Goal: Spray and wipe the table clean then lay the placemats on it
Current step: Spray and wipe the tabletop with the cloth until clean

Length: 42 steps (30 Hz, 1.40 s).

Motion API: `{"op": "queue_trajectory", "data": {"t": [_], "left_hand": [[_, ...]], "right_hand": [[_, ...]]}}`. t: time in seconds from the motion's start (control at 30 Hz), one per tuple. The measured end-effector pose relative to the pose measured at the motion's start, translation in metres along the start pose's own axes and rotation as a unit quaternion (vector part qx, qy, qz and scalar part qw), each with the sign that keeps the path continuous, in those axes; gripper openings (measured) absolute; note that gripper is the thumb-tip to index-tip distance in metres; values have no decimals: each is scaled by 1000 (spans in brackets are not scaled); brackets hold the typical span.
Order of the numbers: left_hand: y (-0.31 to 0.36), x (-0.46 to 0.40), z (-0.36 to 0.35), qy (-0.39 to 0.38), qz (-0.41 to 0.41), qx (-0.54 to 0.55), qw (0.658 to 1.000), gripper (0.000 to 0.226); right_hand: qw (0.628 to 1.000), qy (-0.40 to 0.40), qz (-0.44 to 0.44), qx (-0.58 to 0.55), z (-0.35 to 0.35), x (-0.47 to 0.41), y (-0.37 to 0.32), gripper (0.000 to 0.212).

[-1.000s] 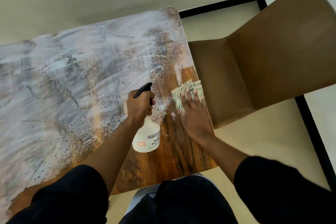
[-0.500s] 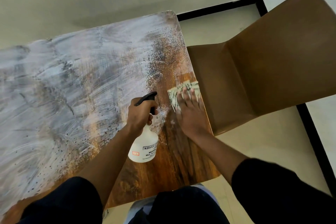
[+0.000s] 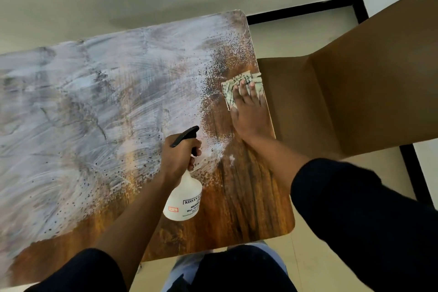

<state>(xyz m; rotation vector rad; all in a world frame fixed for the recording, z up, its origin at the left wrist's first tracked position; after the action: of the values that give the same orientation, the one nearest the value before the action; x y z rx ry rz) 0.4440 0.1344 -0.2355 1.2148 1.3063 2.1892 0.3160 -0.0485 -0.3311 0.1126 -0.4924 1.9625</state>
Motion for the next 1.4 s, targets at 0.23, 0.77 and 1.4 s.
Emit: {"op": "queue_trajectory", "data": {"t": [0.23, 0.77, 1.4], "left_hand": [[-12, 17, 3, 11, 5, 5, 1000, 25], [-26, 35, 21, -2, -2, 12, 1000, 28], [-17, 28, 69, -71, -48, -29, 996, 14]], "right_hand": [[998, -15, 50, -18, -38, 155, 4, 65], [999, -37, 15, 18, -8, 40, -36, 63], [999, -27, -36, 3, -72, 230, -28, 62]]}}
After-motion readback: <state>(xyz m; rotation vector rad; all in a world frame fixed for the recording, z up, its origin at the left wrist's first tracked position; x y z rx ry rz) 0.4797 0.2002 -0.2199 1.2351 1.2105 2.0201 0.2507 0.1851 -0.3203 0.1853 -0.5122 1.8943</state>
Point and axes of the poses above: each hand's wrist, its own x-axis away from the middle knuckle, its own z-axis out of the back of the hand, y = z × x, the point moved 3 cm from there along -x, towards the middle knuckle, and after that the axes turned 10 degrees about -z, right-handed, at the moved point
